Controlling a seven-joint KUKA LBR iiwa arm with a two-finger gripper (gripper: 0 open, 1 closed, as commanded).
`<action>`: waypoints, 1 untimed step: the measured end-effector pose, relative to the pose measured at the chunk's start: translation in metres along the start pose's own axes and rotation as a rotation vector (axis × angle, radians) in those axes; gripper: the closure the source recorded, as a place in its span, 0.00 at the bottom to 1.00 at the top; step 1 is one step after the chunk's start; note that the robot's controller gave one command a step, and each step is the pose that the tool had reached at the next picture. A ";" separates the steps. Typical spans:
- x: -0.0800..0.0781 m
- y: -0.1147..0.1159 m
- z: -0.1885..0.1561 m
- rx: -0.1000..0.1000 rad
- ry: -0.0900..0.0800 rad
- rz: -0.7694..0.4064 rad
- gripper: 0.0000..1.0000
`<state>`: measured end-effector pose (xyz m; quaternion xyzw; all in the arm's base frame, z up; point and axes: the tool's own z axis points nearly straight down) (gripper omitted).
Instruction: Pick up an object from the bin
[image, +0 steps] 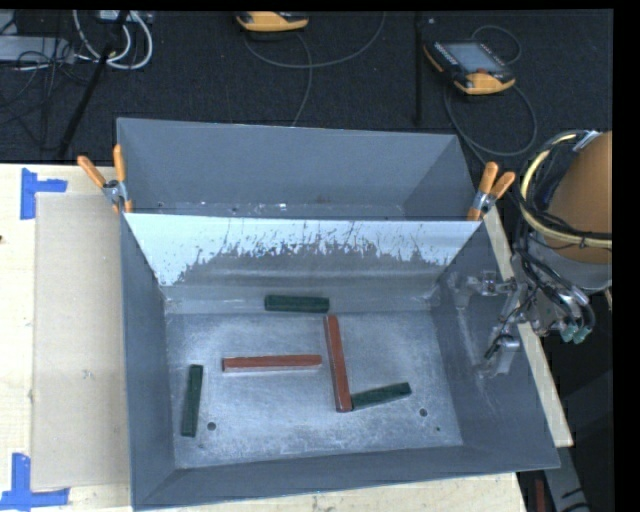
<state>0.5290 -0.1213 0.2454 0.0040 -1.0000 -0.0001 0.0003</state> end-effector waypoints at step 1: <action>0.012 0.063 0.181 -0.002 0.007 -0.046 0.00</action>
Offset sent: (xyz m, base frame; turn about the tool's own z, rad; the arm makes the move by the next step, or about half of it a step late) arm -0.0101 0.0605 -0.1754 -0.0436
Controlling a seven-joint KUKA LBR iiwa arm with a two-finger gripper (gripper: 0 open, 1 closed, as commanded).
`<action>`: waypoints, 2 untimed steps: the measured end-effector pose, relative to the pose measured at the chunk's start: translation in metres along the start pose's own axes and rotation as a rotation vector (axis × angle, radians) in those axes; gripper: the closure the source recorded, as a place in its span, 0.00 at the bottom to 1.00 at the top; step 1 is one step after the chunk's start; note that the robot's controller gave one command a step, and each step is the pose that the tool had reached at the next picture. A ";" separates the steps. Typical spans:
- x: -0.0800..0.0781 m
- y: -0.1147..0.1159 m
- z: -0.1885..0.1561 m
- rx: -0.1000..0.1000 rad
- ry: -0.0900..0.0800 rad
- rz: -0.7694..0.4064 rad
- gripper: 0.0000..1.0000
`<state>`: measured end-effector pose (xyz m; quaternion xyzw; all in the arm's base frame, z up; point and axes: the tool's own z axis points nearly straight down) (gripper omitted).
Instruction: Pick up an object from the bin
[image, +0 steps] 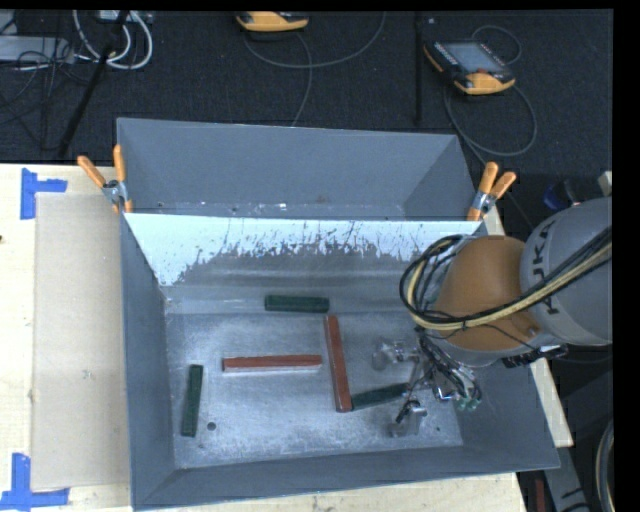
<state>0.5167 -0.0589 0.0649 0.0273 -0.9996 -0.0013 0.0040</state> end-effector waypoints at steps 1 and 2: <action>-0.002 -0.001 -0.005 0.003 -0.007 -0.002 1.00; 0.001 0.006 -0.153 0.004 -0.016 -0.046 1.00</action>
Offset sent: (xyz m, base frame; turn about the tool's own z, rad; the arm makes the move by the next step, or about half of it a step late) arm 0.0000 0.0000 0.0000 0.0000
